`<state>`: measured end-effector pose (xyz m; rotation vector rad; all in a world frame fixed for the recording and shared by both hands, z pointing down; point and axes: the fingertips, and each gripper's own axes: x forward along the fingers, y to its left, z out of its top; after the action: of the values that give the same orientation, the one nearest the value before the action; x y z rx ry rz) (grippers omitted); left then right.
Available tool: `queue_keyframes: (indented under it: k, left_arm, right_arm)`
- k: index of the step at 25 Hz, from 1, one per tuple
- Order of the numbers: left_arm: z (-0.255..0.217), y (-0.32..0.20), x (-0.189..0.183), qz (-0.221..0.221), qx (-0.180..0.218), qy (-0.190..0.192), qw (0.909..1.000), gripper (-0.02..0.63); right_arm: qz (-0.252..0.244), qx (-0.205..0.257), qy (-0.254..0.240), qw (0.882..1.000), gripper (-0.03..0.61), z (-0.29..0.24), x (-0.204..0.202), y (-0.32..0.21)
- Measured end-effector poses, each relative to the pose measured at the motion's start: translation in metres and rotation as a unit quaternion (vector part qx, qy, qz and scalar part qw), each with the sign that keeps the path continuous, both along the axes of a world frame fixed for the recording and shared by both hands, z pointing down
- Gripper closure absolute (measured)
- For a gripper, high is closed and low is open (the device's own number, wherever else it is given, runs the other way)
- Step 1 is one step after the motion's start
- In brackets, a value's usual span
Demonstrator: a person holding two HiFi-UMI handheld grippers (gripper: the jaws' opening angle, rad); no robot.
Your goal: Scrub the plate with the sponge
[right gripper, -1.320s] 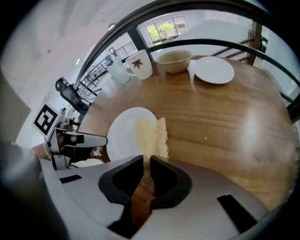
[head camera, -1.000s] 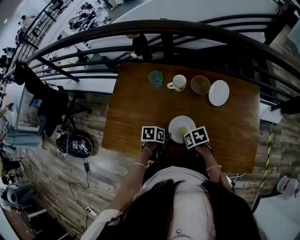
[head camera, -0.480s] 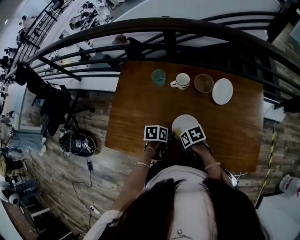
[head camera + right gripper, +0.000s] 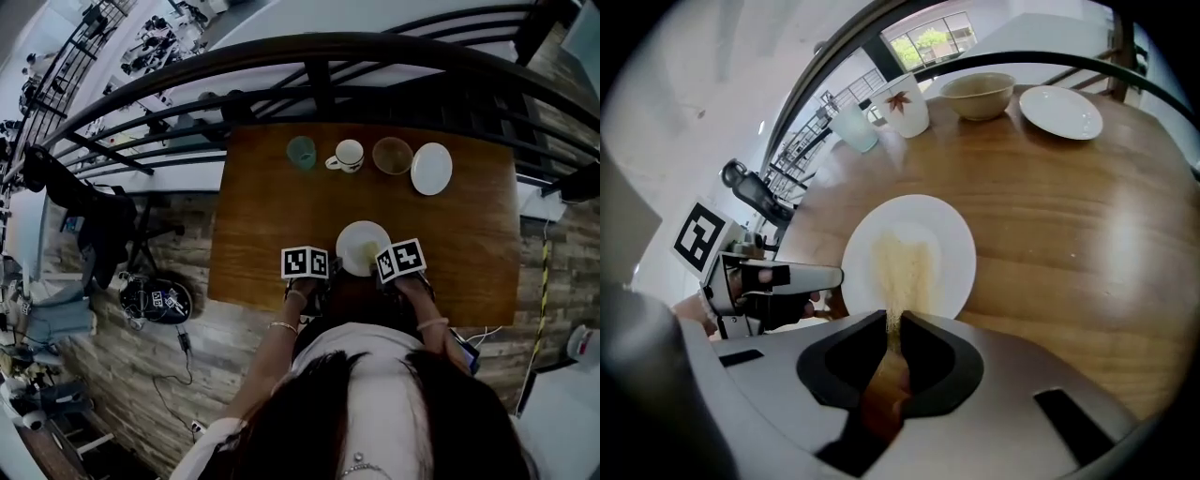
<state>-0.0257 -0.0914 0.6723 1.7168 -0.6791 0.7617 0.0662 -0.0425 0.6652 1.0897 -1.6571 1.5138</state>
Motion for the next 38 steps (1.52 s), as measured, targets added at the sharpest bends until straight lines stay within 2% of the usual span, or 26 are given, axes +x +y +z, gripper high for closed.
queue_keyframes:
  k: [12, 16, 22, 31, 38]
  left_arm:
    - [-0.001, 0.001, 0.001, 0.003, 0.020, -0.012, 0.9997, 0.522]
    - [-0.001, 0.004, 0.005, 0.022, 0.032, -0.014, 0.9991, 0.520]
    - [-0.011, -0.002, -0.006, 0.033, 0.087, -0.039, 0.9948, 0.520]
    - [-0.051, 0.001, -0.021, 0.060, 0.170, -0.043, 0.9827, 0.522]
    - [-0.076, 0.013, -0.031, 0.081, 0.220, -0.039, 0.9713, 0.522]
  right_arm:
    - [0.103, 0.031, 0.032, 0.994, 0.510, -0.010, 0.050, 0.010]
    - [0.132, 0.053, 0.033, 0.989, 0.510, -0.018, 0.059, 0.010]
    - [0.151, 0.097, 0.058, 0.982, 0.511, -0.034, 0.064, 0.014]
    - [0.160, 0.170, 0.108, 0.966, 0.511, -0.062, 0.050, 0.018]
    - [0.169, 0.217, 0.151, 0.950, 0.512, -0.086, 0.042, 0.028]
